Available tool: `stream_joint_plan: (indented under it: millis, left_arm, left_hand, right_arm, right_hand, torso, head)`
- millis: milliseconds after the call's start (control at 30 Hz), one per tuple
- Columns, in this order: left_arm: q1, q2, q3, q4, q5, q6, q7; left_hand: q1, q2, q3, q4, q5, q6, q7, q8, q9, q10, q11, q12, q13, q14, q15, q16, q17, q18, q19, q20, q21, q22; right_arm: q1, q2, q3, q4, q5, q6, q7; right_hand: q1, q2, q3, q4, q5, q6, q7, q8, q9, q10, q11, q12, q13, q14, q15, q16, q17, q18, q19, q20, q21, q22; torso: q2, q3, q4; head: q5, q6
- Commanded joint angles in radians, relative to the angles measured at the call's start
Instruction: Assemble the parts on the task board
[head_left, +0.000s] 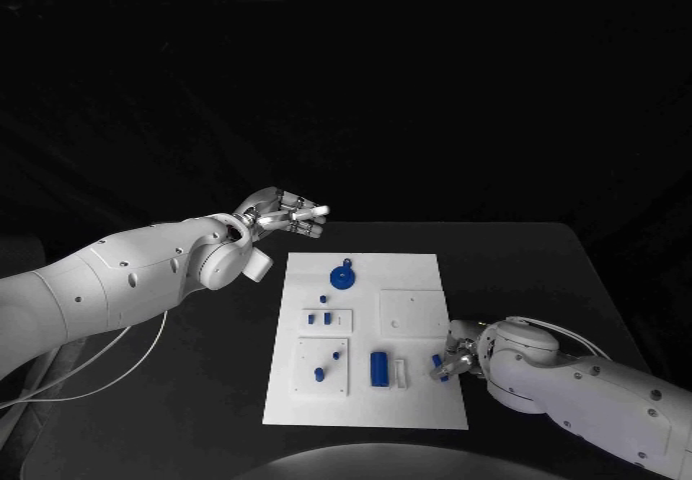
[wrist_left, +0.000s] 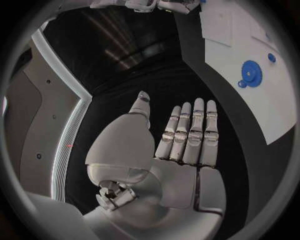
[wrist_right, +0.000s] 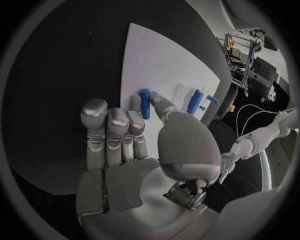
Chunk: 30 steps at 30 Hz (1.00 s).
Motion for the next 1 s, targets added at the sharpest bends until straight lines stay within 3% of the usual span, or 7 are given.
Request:
stream_joint_plan:
  millis: [33,133,167,333,467,900,1000]
  left_arm:
    - [0.000,0.000,0.000,0.002,0.002,0.014,0.011]
    - [0.000,-0.001,0.000,0.003,0.002,0.016,0.009]
    - [0.000,-0.001,0.000,0.003,0.002,0.016,0.008]
    - [0.000,-0.003,0.000,0.004,0.001,0.019,0.004]
    - [0.000,-0.004,0.000,0.004,0.000,0.023,0.000]
    - [0.000,-0.005,0.000,0.005,-0.006,0.037,-0.008]
    - [0.000,-0.005,0.000,0.006,-0.007,0.039,-0.009]
  left_hand:
    - [-0.001,-0.007,0.000,0.007,-0.007,-0.009,-0.001,0.001,-0.001,0.003,0.000,-0.003,0.000,-0.006,0.001,-0.003,-0.001,-0.010,-0.001,-0.006,-0.005,-0.001]
    - [-0.001,-0.007,0.000,0.007,-0.007,-0.009,-0.001,0.001,-0.001,0.003,0.000,-0.003,0.000,-0.006,0.001,-0.003,-0.001,-0.010,-0.001,-0.006,-0.005,-0.001]
    - [0.001,-0.005,-0.001,0.006,-0.007,-0.010,0.000,0.001,-0.001,0.004,0.000,-0.003,0.000,-0.006,0.001,-0.003,-0.001,-0.010,-0.001,-0.006,-0.005,-0.001]
    - [0.003,-0.004,-0.003,0.004,-0.007,-0.010,0.002,0.001,-0.001,0.003,0.000,-0.003,0.000,-0.006,0.001,-0.003,-0.001,-0.010,-0.001,-0.006,-0.005,-0.001]
    - [0.004,-0.003,-0.003,0.003,-0.007,-0.010,0.002,0.001,-0.001,0.002,0.001,-0.003,0.000,-0.006,0.002,-0.003,-0.001,-0.010,-0.001,-0.006,-0.005,-0.001]
    - [0.004,-0.003,-0.003,0.003,-0.007,-0.010,0.002,0.001,-0.001,0.002,0.001,-0.003,0.000,-0.006,0.002,-0.003,-0.001,-0.010,-0.001,-0.006,-0.005,-0.001]
    - [0.005,0.000,-0.006,-0.001,-0.007,-0.010,0.002,0.001,0.000,0.001,0.001,-0.003,0.000,-0.006,0.002,-0.003,-0.001,-0.010,-0.002,-0.005,-0.005,-0.001]
  right_arm:
    - [-0.022,0.000,-0.021,-0.027,-0.039,0.021,-0.038]
    - [-0.022,0.000,-0.023,-0.029,-0.022,0.003,-0.036]
    - [-0.022,-0.001,-0.023,-0.029,-0.012,-0.003,-0.035]
    - [-0.023,-0.007,-0.024,-0.027,0.087,-0.051,-0.020]
    - [-0.023,-0.011,-0.025,-0.020,0.151,-0.080,-0.003]
    - [-0.023,-0.034,-0.025,0.053,0.297,-0.157,0.052]
    - [-0.023,-0.037,-0.025,0.066,0.314,-0.168,0.065]
  right_hand:
    - [0.034,0.051,0.100,-0.127,0.034,-0.077,0.036,-0.089,-0.611,-0.010,0.002,-0.009,-0.004,-0.001,0.008,-0.005,-0.002,0.007,0.030,0.008,-0.004,0.096]
    - [0.012,0.070,0.177,-0.192,0.073,-0.079,0.041,-0.089,-0.631,-0.013,0.004,-0.009,-0.005,-0.003,0.009,-0.006,-0.003,0.011,0.028,0.010,0.000,0.097]
    - [0.007,0.074,0.205,-0.208,0.114,-0.085,0.043,-0.089,-0.638,-0.014,0.005,-0.010,-0.006,-0.004,0.009,-0.007,-0.004,0.012,0.027,0.009,0.005,0.098]
    - [-0.031,0.058,0.317,-0.213,0.229,-0.092,0.048,-0.089,-0.666,-0.013,0.005,-0.008,-0.009,-0.005,0.009,-0.007,-0.003,0.017,0.021,0.010,0.022,0.099]
    - [-0.044,0.048,0.355,-0.212,0.300,-0.082,0.047,-0.089,-0.679,-0.010,0.005,-0.004,-0.009,-0.005,0.008,-0.005,-0.002,0.020,0.015,0.009,0.041,0.099]
    - [-0.059,0.047,0.340,-0.208,0.386,-0.049,0.038,-0.088,-0.674,-0.009,-0.001,-0.007,-0.014,-0.006,0.002,-0.007,-0.003,0.022,0.007,0.004,0.061,0.097]
    - [-0.059,0.047,0.340,-0.209,0.390,-0.048,0.038,-0.088,-0.674,-0.009,-0.001,-0.007,-0.014,-0.007,0.002,-0.008,-0.004,0.022,0.007,0.004,0.061,0.097]
  torso:
    - [0.000,0.0002,-0.0010]
    - [0.000,0.0011,-0.0008]
    - [0.000,0.0013,-0.0008]
    - [0.000,0.0020,-0.0014]
    - [0.001,0.0012,-0.0016]
    - [0.000,0.0008,-0.0011]
    - [0.000,0.0006,-0.0005]
  head:
    - [-0.001,-0.002]
    - [0.000,-0.003]
    - [0.000,-0.003]
    - [0.002,-0.004]
    - [0.002,-0.005]
    - [0.001,-0.011]
    - [0.000,-0.012]
